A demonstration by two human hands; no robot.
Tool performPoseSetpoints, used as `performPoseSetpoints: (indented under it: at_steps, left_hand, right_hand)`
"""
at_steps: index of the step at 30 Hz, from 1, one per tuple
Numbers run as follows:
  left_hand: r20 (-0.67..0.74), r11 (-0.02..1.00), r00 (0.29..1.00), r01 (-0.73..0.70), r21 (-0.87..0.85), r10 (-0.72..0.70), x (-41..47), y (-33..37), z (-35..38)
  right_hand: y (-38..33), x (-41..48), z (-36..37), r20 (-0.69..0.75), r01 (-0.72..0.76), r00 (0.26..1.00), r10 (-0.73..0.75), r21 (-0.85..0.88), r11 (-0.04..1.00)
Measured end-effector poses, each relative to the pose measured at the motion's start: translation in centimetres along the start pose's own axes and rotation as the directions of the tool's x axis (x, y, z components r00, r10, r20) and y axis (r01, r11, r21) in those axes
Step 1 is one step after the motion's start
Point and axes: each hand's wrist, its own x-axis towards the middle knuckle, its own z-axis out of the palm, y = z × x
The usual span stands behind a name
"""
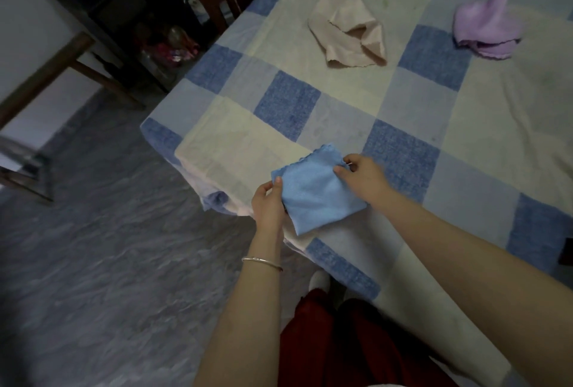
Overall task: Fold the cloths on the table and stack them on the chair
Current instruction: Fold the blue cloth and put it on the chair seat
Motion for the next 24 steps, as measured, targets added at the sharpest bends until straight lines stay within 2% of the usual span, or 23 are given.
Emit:
performPoseSetpoints:
  at_steps: [5,9,11,16,24]
  left_hand:
    - [-0.061,0.996,0.997,0.038,-0.077,-0.042,-0.6,0.1,-2.9]
    - [-0.095,0.986,0.990,0.090,-0.143,-0.104,-0.8,0.2,-5.4]
    - [-0.121,0.981,0.986,0.092,-0.169,-0.113,-0.8,0.4,-6.8]
    - [-0.056,0.951,0.993,0.084,-0.296,-0.106,-0.7,0.9,-10.8]
    - [-0.132,0.919,0.983,0.066,-0.390,-0.126,0.2,1.1,-18.8]
  right_hand:
    - [-1.9,-0.9,1.9,0.049,0.029,0.998,-0.032,0.064,0.998]
    - [-3.9,-1.7,3.9,0.095,0.064,0.993,-0.066,0.027,0.998]
    - [-4.8,-2.1,5.0,0.120,0.092,0.988,-0.092,0.010,0.996]
    - [-7.6,-3.1,8.1,0.175,0.134,0.975,-0.134,0.014,0.991]
    - [-13.0,-5.3,14.5,0.254,0.228,0.942,-0.220,-0.001,0.974]
